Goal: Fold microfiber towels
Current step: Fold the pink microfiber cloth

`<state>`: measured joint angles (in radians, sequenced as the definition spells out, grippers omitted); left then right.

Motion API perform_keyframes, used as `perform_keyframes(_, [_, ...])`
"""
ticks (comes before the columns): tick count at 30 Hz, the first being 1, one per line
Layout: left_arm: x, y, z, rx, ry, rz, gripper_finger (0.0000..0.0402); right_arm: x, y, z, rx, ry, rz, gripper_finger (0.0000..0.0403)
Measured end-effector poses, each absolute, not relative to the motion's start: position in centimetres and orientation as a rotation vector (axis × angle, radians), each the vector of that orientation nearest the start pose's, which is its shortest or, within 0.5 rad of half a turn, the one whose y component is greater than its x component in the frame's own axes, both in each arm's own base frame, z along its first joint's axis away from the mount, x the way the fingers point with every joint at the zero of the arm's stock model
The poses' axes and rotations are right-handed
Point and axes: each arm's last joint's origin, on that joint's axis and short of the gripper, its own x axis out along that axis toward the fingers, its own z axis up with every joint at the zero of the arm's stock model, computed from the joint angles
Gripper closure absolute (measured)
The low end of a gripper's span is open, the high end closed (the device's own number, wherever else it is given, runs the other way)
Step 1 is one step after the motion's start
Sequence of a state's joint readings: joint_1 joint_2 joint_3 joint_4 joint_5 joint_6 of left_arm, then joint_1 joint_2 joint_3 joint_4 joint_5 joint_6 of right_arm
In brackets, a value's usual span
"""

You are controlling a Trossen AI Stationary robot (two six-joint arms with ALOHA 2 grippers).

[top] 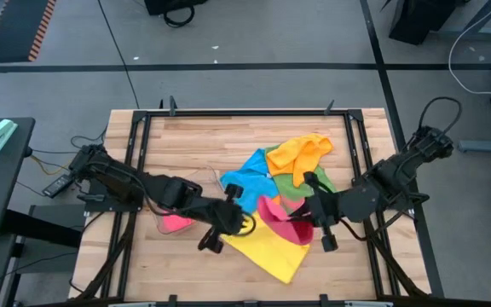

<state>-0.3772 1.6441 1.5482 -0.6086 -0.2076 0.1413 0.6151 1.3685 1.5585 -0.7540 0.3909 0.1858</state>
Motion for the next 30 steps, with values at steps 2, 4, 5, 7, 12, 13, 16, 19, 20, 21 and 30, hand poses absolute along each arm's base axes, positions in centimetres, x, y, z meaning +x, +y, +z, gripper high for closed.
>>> perform_keyframes(2, [34.3,-12.3,34.5,0.307,0.622,-0.185,0.0322,23.0,15.2,41.7,-0.088,0.513,0.178,0.0397])
perform_keyframes(4, [34.7,-11.7,34.8,0.282,0.592,-0.163,0.0305,22.8,15.4,41.7,-0.090,0.513,0.193,0.0397])
perform_keyframes(5, [34.8,-11.5,34.8,0.273,0.587,-0.154,0.0295,22.7,15.5,41.7,-0.089,0.512,0.200,0.0397])
perform_keyframes(7, [35.1,-10.8,34.9,0.238,0.581,-0.135,0.0271,22.5,15.9,41.7,-0.088,0.514,0.215,0.0397])
perform_keyframes(12, [35.8,-9.8,35.4,0.120,0.532,-0.259,0.0206,22.0,16.5,41.7,-0.084,0.515,0.236,0.0397])
perform_keyframes(13, [35.9,-9.8,35.5,0.099,0.516,-0.291,0.0194,22.0,16.6,41.7,-0.082,0.514,0.229,0.0397])
perform_keyframes(16, [36.0,-9.9,35.9,0.071,0.477,-0.363,0.0166,22.0,16.9,41.6,-0.080,0.510,0.221,0.0397])
perform_keyframes(19, [36.1,-9.9,36.0,0.071,0.458,-0.372,0.0148,22.1,17.0,41.6,-0.081,0.502,0.225,0.0397])
perform_keyframes(20, [36.1,-9.9,36.1,0.071,0.455,-0.370,0.0145,22.1,17.0,41.7,-0.077,0.495,0.222,0.0397])
perform_keyframes(21, [36.2,-9.8,36.1,0.070,0.455,-0.368,0.0143,22.2,17.0,41.7,-0.078,0.489,0.217,0.0397])
perform_keyframes(30, [37.9,-8.3,33.6,0.030,0.555,-0.313,0.0151,22.2,17.0,41.8,-0.103,0.478,0.222,0.0397])
